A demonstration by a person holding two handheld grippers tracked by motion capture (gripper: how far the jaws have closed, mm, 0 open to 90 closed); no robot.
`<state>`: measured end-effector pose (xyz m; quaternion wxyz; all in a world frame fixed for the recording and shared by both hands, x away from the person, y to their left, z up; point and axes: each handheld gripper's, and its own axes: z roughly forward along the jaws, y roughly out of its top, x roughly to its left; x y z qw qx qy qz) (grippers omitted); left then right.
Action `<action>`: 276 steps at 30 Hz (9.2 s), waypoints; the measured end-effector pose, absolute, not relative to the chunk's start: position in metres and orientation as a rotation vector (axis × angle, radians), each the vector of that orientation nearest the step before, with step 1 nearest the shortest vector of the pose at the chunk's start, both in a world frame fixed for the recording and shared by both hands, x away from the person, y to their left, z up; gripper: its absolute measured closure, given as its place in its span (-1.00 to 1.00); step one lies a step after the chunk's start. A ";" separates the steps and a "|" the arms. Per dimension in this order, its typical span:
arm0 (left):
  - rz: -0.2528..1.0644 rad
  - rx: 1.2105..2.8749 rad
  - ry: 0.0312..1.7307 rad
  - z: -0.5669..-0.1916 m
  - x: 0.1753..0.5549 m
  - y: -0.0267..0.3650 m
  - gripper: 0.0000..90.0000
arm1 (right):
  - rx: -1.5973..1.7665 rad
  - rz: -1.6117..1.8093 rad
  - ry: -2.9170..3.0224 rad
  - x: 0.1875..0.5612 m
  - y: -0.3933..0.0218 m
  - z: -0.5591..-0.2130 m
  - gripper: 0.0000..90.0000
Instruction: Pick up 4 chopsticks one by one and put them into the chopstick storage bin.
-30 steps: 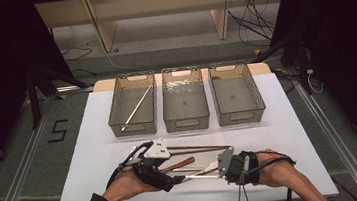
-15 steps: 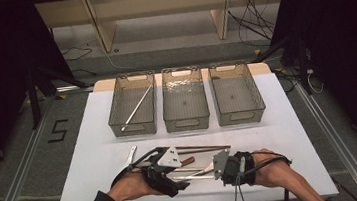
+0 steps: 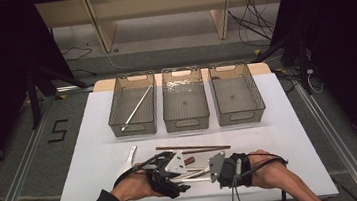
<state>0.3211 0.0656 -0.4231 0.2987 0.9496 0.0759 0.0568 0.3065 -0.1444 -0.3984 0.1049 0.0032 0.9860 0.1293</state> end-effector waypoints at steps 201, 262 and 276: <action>0.303 2.146 1.029 -0.391 0.432 0.177 -0.45 | 0.918 1.289 2.404 0.330 -0.212 -0.393 -0.39; 0.235 2.699 0.507 -0.442 0.419 0.091 0.09 | 0.941 1.349 2.403 0.328 -0.211 -0.396 -0.39; 0.168 2.759 0.534 -0.461 0.430 0.090 0.40 | 0.929 1.351 2.409 0.327 -0.210 -0.396 -0.39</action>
